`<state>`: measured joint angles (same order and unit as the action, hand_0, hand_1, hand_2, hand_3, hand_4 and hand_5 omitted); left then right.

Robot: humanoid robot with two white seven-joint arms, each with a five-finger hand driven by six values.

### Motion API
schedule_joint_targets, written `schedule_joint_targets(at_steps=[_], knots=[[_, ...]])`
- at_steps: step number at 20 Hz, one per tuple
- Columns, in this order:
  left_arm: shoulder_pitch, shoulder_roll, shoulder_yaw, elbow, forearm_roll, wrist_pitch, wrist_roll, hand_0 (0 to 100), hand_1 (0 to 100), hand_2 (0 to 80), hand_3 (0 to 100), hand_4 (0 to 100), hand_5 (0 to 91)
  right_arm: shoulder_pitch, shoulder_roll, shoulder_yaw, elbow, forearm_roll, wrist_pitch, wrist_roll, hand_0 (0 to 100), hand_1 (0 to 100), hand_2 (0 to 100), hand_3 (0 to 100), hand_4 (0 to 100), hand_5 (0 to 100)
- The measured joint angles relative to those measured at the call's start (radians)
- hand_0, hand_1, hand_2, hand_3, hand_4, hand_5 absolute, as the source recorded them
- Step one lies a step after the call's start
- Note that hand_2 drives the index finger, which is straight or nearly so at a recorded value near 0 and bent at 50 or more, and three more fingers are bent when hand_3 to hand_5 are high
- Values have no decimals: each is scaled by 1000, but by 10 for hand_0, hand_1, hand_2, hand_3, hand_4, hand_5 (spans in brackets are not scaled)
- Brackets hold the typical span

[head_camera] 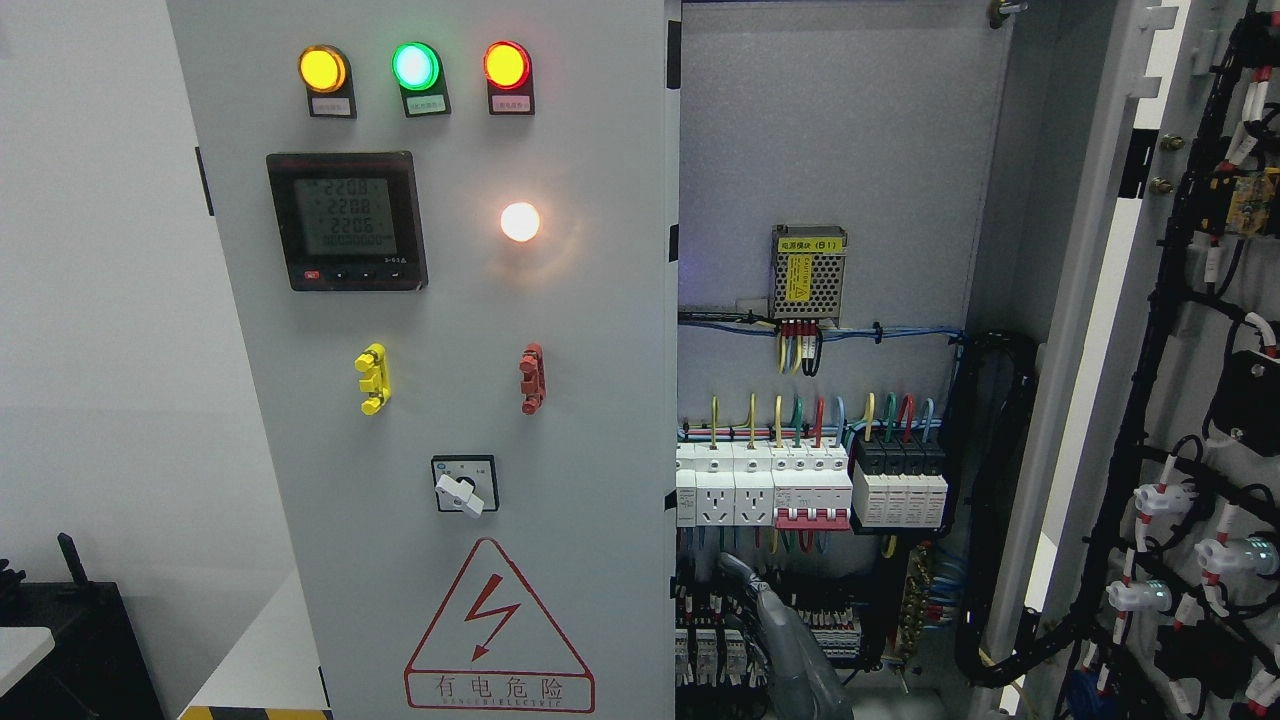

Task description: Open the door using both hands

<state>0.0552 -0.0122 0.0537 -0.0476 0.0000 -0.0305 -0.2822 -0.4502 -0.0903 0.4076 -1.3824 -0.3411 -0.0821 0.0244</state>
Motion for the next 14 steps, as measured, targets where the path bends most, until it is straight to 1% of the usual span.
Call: schedule_joint_targets(at_steps=[14], knots=[[0, -4, 0, 0, 0, -3, -6, 0, 0, 0, 0, 42, 0, -24, -17, 37, 13, -41, 0, 2, 0, 0, 0, 0, 0, 0]])
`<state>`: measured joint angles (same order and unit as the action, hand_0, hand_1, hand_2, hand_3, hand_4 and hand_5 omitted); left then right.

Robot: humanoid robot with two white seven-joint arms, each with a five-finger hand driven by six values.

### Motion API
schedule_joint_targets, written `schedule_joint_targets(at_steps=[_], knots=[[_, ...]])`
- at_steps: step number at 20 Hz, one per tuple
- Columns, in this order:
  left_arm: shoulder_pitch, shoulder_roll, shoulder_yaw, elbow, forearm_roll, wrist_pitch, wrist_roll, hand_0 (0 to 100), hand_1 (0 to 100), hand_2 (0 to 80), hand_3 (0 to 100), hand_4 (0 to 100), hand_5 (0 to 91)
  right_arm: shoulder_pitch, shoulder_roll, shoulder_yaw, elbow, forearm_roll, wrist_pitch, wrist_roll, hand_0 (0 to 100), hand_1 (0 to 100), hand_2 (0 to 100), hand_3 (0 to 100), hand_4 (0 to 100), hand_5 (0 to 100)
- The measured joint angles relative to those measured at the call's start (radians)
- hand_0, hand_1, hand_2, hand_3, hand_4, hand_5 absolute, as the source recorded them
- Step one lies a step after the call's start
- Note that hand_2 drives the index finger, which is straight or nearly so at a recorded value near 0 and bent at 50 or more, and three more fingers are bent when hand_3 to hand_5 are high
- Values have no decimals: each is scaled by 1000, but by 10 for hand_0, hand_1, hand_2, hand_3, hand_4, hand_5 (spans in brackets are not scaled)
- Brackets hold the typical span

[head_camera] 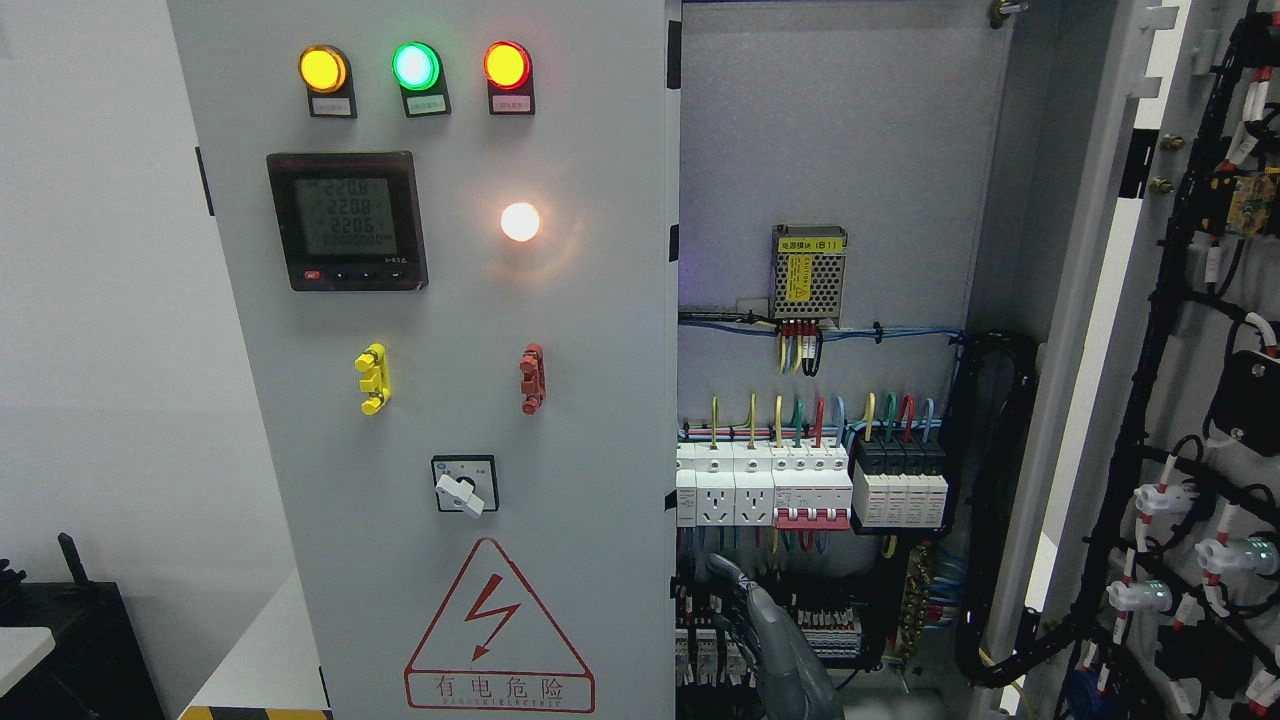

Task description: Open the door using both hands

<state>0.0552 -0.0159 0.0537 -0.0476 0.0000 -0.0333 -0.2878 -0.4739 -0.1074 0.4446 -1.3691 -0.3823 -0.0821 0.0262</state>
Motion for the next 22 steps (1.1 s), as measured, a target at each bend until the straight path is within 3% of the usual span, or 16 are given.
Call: schedule_joint_targets(at_steps=[22], knots=[[0, -1, 0, 0, 0, 3, 3, 0, 0, 0, 0, 42, 0, -48, -26, 37, 18, -65, 19, 3, 0, 0, 0, 0, 0, 0]])
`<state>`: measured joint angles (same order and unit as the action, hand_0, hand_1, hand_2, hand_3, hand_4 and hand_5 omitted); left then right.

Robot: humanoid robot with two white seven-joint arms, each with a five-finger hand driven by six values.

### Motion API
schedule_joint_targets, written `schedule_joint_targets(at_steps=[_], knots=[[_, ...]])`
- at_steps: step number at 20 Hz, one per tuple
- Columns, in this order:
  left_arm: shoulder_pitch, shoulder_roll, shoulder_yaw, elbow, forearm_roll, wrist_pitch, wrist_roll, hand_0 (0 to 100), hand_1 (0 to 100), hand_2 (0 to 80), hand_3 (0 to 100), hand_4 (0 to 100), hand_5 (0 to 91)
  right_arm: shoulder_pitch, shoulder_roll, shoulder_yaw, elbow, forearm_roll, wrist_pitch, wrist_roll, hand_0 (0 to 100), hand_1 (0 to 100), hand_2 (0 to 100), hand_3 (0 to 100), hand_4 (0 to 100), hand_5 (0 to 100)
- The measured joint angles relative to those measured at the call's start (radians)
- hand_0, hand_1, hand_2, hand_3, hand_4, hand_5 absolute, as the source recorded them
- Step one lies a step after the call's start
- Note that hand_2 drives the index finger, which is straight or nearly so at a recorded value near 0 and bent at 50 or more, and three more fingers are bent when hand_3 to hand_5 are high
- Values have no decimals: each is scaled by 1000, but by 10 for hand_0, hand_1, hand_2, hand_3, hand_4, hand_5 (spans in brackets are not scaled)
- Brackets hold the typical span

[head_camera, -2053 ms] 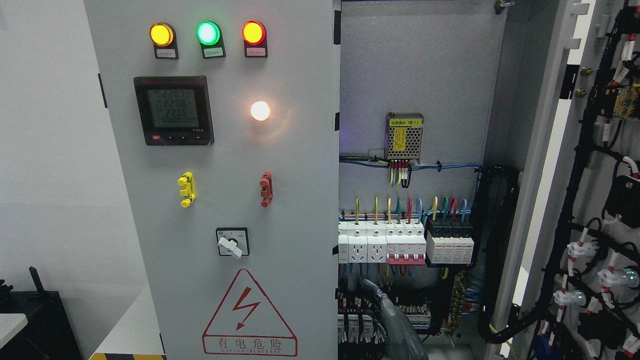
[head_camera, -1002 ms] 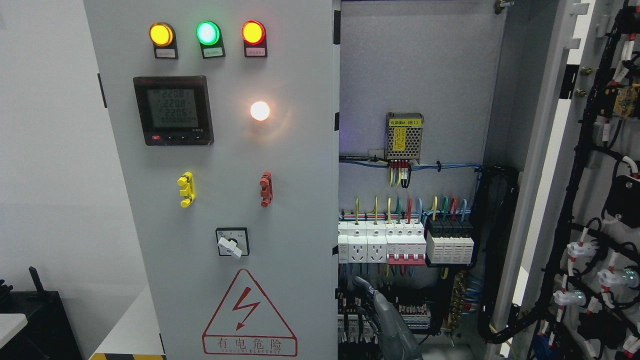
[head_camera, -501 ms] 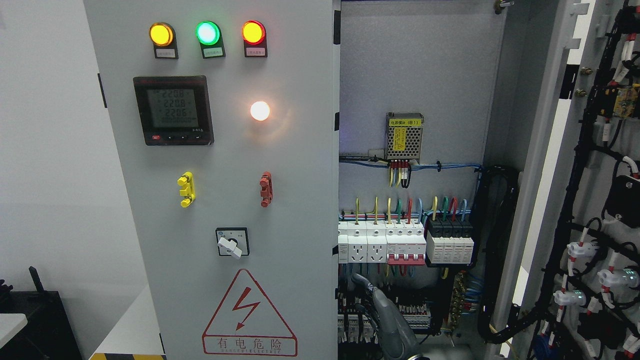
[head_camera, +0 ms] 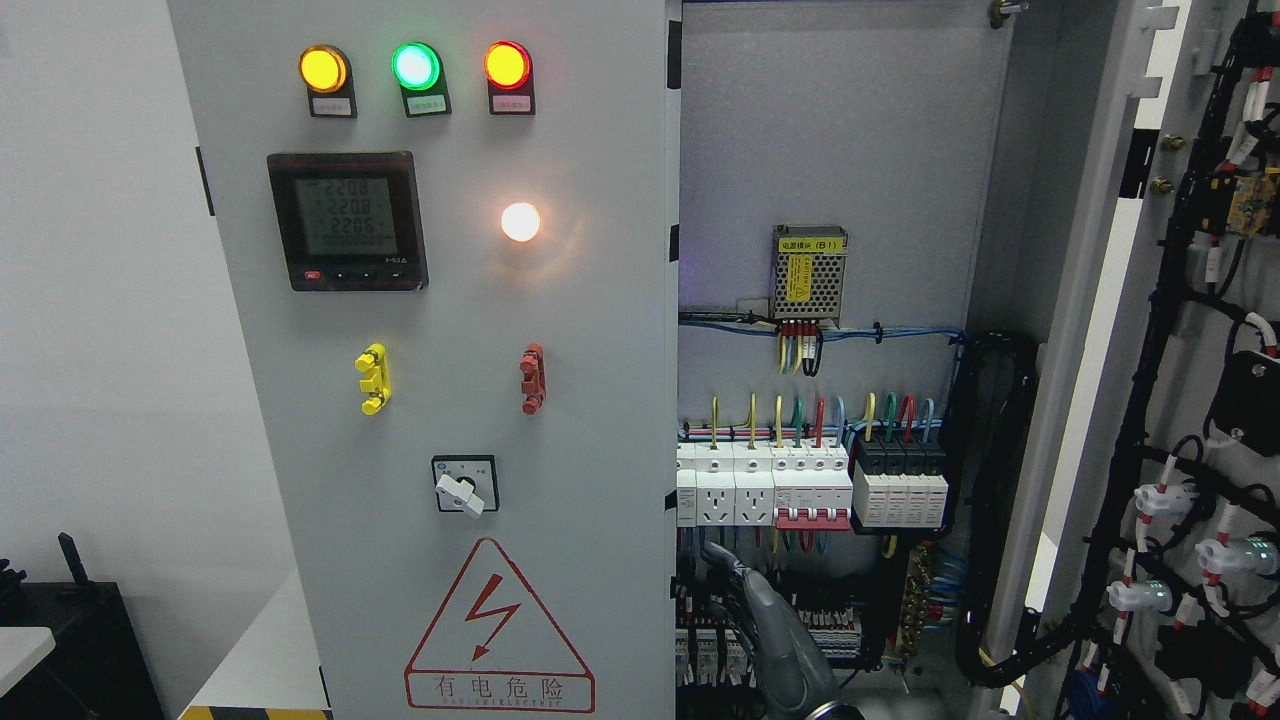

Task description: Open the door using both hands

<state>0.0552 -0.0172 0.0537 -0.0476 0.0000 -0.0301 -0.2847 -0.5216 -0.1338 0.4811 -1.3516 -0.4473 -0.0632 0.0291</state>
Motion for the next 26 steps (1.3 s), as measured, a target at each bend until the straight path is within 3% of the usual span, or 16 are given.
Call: schedule_joint_targets(at_steps=[26], knots=[[0, 0, 0, 0, 0, 0, -1, 0, 0, 0, 0, 42, 0, -39, -6, 20, 14, -28, 5, 32, 0, 0, 0, 0, 0, 0]])
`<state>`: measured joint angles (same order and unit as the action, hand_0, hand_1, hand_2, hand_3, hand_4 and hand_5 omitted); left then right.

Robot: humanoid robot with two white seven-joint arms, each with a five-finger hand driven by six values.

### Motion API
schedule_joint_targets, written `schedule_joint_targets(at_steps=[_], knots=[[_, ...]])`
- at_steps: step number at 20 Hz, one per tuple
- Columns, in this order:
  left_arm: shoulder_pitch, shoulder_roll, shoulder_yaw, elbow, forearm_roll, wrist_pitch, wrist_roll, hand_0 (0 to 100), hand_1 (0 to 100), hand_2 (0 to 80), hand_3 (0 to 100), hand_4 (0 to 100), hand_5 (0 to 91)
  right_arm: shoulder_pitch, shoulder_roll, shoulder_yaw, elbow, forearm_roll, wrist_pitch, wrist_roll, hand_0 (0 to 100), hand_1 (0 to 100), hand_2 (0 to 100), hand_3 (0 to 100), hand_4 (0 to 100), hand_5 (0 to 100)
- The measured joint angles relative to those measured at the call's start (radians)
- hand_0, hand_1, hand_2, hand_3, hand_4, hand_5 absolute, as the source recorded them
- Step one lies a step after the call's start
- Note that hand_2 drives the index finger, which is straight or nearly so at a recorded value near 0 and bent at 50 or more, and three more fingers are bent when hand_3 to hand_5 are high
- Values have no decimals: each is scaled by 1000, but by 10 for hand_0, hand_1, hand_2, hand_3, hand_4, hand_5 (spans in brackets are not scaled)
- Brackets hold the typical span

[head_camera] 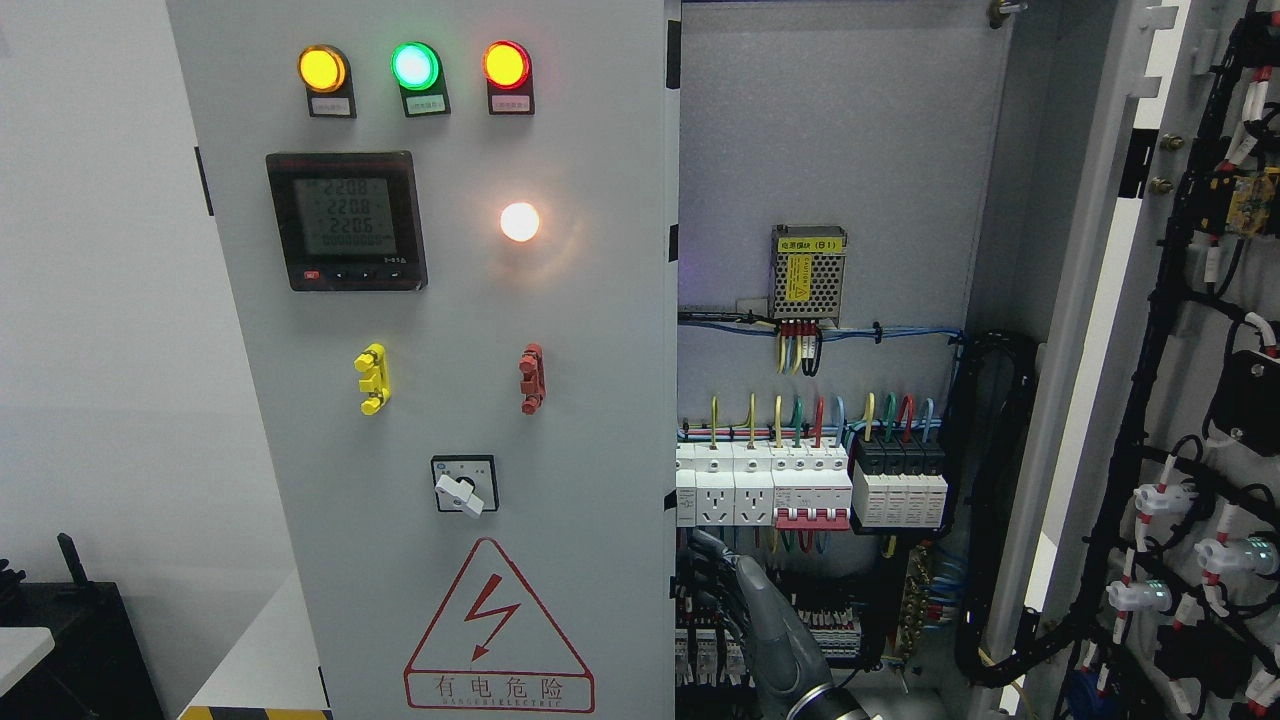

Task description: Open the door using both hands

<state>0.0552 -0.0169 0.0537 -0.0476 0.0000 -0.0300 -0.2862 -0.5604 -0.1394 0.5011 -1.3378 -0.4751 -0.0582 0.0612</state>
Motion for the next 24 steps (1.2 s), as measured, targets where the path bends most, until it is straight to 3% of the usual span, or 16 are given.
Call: schedule_joint_targets(at_steps=[24], knots=[[0, -12, 0, 0, 0, 0, 5, 0, 0, 0, 0, 42, 0, -13, -3, 2, 3, -14, 7, 44, 0, 0, 0, 0, 0, 0]])
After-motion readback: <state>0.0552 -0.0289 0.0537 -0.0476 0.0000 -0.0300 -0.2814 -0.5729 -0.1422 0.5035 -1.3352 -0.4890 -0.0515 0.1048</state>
